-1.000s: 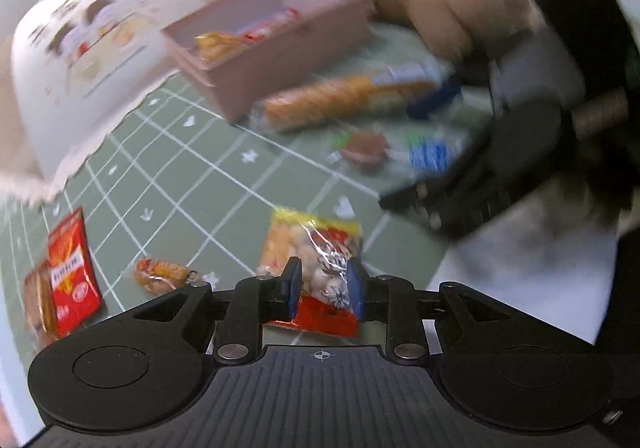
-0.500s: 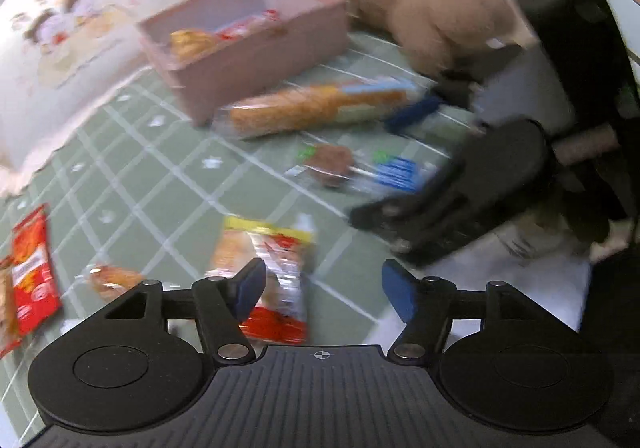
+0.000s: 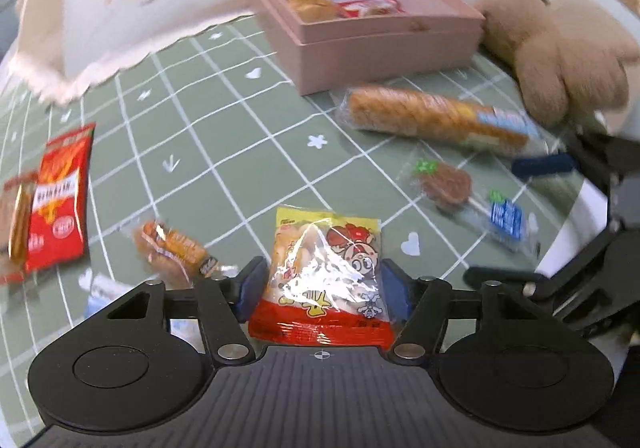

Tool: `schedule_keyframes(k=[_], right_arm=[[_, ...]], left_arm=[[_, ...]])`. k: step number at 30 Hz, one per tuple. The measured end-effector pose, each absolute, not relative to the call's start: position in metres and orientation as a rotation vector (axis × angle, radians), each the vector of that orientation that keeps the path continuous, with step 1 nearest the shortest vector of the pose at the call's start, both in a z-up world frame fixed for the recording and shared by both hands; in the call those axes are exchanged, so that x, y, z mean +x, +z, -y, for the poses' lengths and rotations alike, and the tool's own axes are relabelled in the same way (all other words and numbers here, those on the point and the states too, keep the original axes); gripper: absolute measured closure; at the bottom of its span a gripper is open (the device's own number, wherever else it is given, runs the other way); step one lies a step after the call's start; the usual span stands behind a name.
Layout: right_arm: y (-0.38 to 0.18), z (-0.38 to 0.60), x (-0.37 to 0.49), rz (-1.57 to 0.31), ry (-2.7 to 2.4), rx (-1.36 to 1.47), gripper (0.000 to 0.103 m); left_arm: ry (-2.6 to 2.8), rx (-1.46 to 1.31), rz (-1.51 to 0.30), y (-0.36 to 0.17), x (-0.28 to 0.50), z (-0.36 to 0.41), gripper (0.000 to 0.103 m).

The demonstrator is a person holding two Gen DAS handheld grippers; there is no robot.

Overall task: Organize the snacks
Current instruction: 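Grasp the white cartoon-printed snack bag with the left tool, then carry both held packs into the pink box and open both tools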

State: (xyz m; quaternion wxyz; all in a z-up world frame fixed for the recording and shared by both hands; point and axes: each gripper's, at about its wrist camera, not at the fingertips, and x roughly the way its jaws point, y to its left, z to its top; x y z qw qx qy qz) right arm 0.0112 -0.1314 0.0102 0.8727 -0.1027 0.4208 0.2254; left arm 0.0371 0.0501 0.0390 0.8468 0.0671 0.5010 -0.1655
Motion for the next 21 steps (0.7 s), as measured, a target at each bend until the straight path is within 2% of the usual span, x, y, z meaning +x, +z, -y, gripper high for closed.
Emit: schedule_keyframes(k=[3, 6, 9, 10, 11, 12, 16, 21], right_arm=[[0.012, 0.129, 0.016, -0.905, 0.494, -0.232, 0.0], [0.015, 0.123, 0.022, -0.887, 0.496, -0.229, 0.013], [0.02, 0.112, 0.028, -0.869, 0.513, -0.235, 0.032], [0.021, 0.106, 0.03, -0.861, 0.518, -0.242, 0.043], [0.023, 0.102, 0.03, -0.857, 0.528, -0.251, 0.058], [0.025, 0.098, 0.031, -0.859, 0.545, -0.26, 0.068], [0.041, 0.097, 0.03, -0.855, 0.554, -0.263, 0.068], [0.077, 0.133, 0.028, -0.836, 0.531, -0.125, 0.068]], left_arm=[[-0.317, 0.093, -1.068, 0.041, 0.03, -0.057, 0.039], [-0.269, 0.065, -1.079, 0.041, 0.022, -0.061, 0.039], [-0.233, 0.023, -1.085, 0.04, 0.018, -0.065, 0.039], [-0.225, 0.006, -1.083, 0.04, 0.017, -0.066, 0.039], [-0.219, -0.004, -1.082, 0.04, 0.017, -0.068, 0.039], [-0.21, -0.014, -1.083, 0.04, 0.017, -0.068, 0.038], [-0.19, -0.028, -1.101, 0.041, 0.02, -0.066, 0.038], [-0.189, -0.002, -1.118, 0.041, 0.023, -0.062, 0.037]])
